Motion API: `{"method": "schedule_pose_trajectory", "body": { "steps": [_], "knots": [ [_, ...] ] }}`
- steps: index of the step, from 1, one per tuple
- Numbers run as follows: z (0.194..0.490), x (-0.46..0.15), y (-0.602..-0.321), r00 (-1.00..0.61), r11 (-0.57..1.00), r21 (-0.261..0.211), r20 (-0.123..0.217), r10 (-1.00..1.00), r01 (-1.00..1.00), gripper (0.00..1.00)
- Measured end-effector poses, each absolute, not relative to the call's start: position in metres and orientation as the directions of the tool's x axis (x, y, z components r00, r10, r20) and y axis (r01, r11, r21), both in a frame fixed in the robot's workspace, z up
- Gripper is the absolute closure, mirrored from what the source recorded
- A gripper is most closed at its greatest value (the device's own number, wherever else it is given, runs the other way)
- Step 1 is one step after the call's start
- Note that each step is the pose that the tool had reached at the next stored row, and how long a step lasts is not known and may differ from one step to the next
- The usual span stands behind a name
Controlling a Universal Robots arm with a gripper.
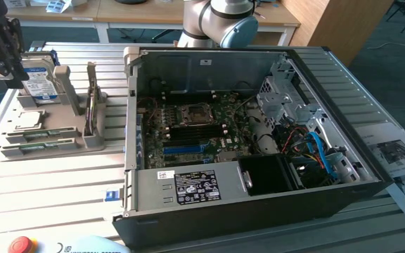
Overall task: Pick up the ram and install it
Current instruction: 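Pick up the ram and move it above insertion slot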
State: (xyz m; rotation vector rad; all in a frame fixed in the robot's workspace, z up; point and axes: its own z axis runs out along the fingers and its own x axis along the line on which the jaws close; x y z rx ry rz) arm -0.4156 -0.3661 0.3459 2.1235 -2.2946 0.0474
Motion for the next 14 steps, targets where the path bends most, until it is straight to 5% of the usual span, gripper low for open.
{"method": "schedule_pose_trajectory", "body": {
  "steps": [14],
  "knots": [
    [0.3417,-0.4156,-0.3661,-0.040,0.039,-0.012,0.031,-0.999,-0.999,0.69]
  ]
}}
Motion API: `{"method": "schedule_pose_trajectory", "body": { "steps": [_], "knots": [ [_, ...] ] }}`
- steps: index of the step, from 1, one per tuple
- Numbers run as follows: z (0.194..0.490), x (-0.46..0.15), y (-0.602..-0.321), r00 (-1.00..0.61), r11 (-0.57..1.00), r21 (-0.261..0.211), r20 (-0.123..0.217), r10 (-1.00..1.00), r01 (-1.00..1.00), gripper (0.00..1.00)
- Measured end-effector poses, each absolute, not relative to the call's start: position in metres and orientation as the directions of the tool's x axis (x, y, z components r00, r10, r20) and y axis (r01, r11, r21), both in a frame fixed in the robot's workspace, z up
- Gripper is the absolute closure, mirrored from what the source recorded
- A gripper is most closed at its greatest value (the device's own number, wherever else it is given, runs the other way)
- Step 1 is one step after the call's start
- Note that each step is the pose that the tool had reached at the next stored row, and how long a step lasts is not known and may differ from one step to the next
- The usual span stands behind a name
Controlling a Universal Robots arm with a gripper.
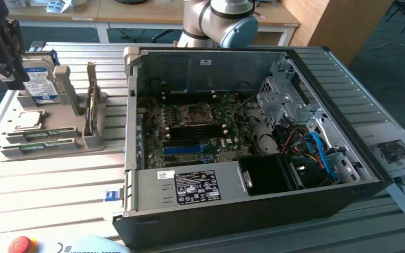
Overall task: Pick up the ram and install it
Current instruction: 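Pick up the ram and move it above insertion slot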
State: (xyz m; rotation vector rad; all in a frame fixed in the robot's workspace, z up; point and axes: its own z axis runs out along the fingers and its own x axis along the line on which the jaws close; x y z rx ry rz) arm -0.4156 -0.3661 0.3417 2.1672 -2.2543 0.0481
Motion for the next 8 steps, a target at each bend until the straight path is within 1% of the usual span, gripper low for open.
{"method": "schedule_pose_trajectory", "body": {
  "steps": [8],
  "knots": [
    [0.330,-0.416,-0.366,-0.040,0.039,-0.012,0.032,-0.999,-0.999,0.69]
  ]
}}
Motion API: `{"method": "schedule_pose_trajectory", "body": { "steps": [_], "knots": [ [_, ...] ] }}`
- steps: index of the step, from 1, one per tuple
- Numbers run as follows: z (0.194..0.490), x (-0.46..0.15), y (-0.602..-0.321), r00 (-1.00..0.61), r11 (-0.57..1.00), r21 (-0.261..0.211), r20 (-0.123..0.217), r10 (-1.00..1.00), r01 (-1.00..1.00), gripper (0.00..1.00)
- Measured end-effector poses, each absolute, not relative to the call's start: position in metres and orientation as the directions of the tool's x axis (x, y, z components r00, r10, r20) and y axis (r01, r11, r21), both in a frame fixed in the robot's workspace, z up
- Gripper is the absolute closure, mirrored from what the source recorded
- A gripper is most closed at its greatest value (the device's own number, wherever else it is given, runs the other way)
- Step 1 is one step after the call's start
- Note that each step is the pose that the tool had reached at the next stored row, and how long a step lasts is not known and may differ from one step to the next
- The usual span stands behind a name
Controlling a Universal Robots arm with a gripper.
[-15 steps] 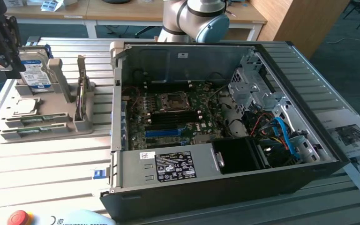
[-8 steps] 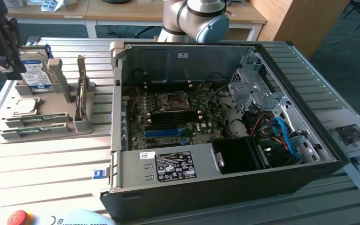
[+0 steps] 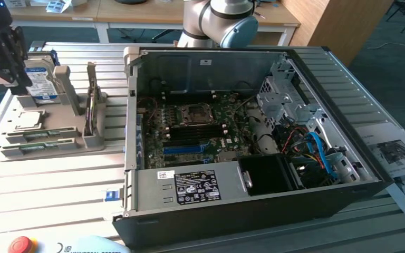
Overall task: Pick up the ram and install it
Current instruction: 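Pick up the ram and move it above insertion slot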
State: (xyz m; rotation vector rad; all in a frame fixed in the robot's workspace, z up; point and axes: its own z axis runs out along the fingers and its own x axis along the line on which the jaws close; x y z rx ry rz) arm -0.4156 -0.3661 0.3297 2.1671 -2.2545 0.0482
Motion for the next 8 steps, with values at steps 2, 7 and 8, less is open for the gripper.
{"method": "schedule_pose_trajectory", "body": {
  "steps": [2,7,8],
  "knots": [
    [0.326,-0.416,-0.366,-0.039,0.039,-0.012,0.031,-0.999,-0.999,0.69],
    [0.317,-0.416,-0.366,-0.038,0.037,-0.013,0.031,-0.999,-0.999,0.69],
    [0.315,-0.416,-0.366,-0.037,0.037,-0.013,0.032,-0.999,-0.999,0.69]
  ]
}}
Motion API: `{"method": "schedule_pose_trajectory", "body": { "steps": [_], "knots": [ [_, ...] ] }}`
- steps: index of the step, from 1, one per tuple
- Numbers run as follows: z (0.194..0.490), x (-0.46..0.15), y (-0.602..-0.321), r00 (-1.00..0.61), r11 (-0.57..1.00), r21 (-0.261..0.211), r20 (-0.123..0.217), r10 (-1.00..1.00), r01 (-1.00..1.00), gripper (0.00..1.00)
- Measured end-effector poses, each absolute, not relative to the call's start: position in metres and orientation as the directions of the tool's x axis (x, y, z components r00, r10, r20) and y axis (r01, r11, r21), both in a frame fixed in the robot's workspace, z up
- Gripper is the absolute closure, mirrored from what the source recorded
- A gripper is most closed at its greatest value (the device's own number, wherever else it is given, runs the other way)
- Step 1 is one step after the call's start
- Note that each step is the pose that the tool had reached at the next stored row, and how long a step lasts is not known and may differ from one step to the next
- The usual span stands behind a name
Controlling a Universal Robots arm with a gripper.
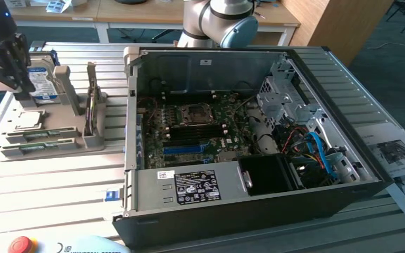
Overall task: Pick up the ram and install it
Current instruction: 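Pick up the ram and move it above insertion slot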
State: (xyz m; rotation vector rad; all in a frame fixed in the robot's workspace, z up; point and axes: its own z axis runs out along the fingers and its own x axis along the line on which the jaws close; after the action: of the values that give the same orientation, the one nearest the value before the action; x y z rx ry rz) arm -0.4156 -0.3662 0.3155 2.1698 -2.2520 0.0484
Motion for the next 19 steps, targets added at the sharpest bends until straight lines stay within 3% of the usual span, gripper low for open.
{"method": "schedule_pose_trajectory", "body": {
  "steps": [19],
  "knots": [
    [0.281,-0.416,-0.367,-0.028,0.028,-0.012,0.032,-0.999,-1.000,0.69]
  ]
}}
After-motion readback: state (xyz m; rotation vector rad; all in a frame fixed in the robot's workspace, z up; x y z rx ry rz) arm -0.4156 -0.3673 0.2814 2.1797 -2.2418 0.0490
